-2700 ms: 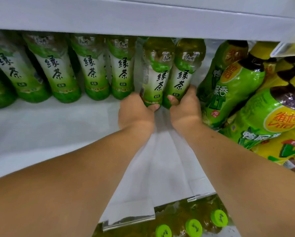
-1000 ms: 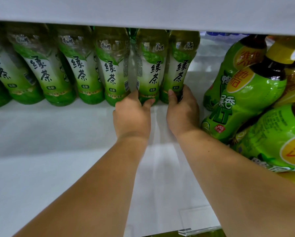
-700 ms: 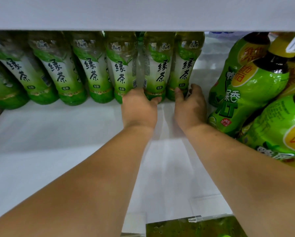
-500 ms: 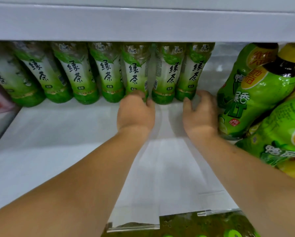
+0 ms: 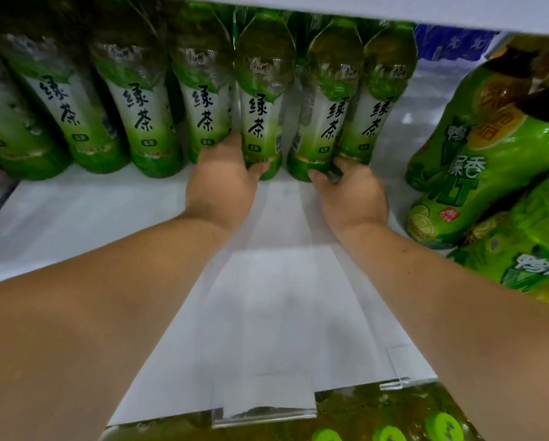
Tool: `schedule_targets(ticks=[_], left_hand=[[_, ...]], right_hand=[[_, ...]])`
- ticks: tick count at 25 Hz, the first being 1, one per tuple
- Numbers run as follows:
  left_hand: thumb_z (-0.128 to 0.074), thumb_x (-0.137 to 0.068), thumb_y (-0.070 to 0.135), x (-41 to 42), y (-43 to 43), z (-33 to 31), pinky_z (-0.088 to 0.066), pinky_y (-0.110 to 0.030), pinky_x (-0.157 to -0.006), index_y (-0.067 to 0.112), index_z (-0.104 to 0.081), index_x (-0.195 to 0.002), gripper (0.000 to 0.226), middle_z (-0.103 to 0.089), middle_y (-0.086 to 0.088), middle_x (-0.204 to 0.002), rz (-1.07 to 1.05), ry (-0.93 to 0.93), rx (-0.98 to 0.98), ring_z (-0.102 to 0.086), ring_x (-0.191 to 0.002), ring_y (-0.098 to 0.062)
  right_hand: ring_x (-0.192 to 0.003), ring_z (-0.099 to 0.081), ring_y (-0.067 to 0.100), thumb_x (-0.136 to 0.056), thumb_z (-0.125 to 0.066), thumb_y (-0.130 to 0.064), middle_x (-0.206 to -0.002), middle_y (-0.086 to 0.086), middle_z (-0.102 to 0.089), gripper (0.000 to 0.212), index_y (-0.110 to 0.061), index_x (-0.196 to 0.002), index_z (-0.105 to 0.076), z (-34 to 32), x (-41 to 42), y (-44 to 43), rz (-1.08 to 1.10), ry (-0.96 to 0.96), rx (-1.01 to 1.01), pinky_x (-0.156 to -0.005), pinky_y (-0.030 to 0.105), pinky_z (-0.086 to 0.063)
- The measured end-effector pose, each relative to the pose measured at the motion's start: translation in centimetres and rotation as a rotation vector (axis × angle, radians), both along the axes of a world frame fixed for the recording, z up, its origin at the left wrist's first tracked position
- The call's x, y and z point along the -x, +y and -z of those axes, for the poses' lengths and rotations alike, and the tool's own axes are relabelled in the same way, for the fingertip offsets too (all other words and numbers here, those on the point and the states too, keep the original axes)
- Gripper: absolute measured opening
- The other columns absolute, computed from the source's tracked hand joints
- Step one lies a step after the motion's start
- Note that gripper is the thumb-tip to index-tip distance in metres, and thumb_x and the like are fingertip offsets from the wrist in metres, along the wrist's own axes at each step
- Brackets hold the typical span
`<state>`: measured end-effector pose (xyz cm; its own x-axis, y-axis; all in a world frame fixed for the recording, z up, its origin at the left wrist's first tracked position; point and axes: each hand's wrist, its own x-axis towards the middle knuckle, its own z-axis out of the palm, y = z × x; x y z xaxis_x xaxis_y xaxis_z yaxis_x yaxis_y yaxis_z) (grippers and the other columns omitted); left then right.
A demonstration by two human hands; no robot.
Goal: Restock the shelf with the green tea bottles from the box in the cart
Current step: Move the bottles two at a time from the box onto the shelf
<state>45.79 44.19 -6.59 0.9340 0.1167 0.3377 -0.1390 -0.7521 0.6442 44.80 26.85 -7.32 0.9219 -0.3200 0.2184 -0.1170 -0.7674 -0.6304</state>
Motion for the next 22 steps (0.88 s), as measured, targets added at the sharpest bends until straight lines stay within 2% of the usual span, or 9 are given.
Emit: schedule_targets(ticks=[2, 6, 11, 15, 17, 19, 22], left_hand=[[-0.072, -0.086, 0.042, -0.5, 0.2, 0.0, -0.058, -0.047, -0.074, 0.011, -0.059, -0.110, 0.042, -0.070, -0.014, -0.087, -0.016, 0.018, 0.036, -0.070, -0.080, -0.035], [-0.076, -0.083, 0.044, -0.5, -0.3, -0.2, -0.055, -0.042, -0.072, 0.008, -0.055, -0.112, 0.051, -0.069, -0.013, -0.092, -0.085, 0.010, 0.027, -0.066, -0.087, -0.031], [-0.075, -0.085, 0.046, -0.4, -0.7, -1.0, -0.053, -0.041, -0.074, 0.008, -0.051, -0.115, 0.054, -0.067, -0.012, -0.098, -0.105, 0.084, 0.014, -0.064, -0.094, -0.032], [-0.069, -0.088, 0.041, -0.1, -0.4, -1.3, -0.051, -0.035, -0.077, 0.010, -0.051, -0.120, 0.048, -0.068, -0.010, -0.103, -0.085, 0.175, 0.043, -0.064, -0.099, -0.029], [-0.065, -0.090, 0.038, 0.6, -0.2, -1.7, -0.046, -0.031, -0.077, 0.012, -0.050, -0.122, 0.044, -0.068, -0.009, -0.106, -0.061, 0.236, 0.107, -0.062, -0.102, -0.029], [-0.062, -0.091, 0.038, 1.6, -0.2, -2.2, -0.040, -0.028, -0.078, 0.013, -0.051, -0.126, 0.045, -0.068, -0.009, -0.112, -0.039, 0.300, 0.157, -0.060, -0.106, -0.030], [-0.058, -0.094, 0.043, 4.1, 0.1, -3.4, -0.041, -0.028, -0.083, 0.013, -0.049, -0.136, 0.052, -0.064, -0.009, -0.127, 0.004, 0.404, 0.187, -0.058, -0.116, -0.031]], right_hand=[[-0.102, -0.065, 0.029, -0.088, -0.065, -0.051, -0.107, 0.003, -0.074, 0.038, -0.025, -0.115, -0.071, 0.0, -0.4, 0.1, 0.005, -0.017, 0.018, -0.082, 0.034, -0.053], [-0.091, -0.066, 0.029, -0.087, -0.063, -0.058, -0.094, 0.006, -0.074, 0.043, -0.019, -0.098, -0.075, 0.1, -0.9, 0.3, 0.042, -0.003, 0.077, -0.068, 0.028, -0.043], [-0.086, -0.064, 0.029, -0.087, -0.059, -0.065, -0.086, 0.006, -0.069, 0.048, -0.019, -0.091, -0.073, 0.0, -1.0, 0.6, 0.048, 0.047, 0.124, -0.066, 0.028, -0.039], [-0.099, -0.064, 0.030, -0.089, -0.058, -0.061, -0.102, 0.006, -0.073, 0.045, -0.020, -0.101, -0.073, -0.6, -0.4, 0.4, 0.012, 0.058, 0.055, -0.072, 0.030, -0.043], [-0.108, -0.063, 0.031, -0.093, -0.056, -0.055, -0.113, 0.006, -0.072, 0.042, -0.020, -0.112, -0.071, -1.0, 0.1, 0.5, -0.022, 0.092, -0.040, -0.081, 0.031, -0.047], [-0.115, -0.061, 0.029, -0.094, -0.054, -0.052, -0.122, 0.005, -0.069, 0.042, -0.022, -0.120, -0.068, -1.6, 0.6, 0.4, -0.033, 0.141, -0.166, -0.088, 0.029, -0.045], [-0.112, -0.061, 0.023, -0.095, -0.055, -0.051, -0.123, 0.001, -0.068, 0.043, -0.023, -0.126, -0.066, -2.6, 2.5, 0.6, -0.015, 0.200, -0.323, -0.088, 0.024, -0.042]])
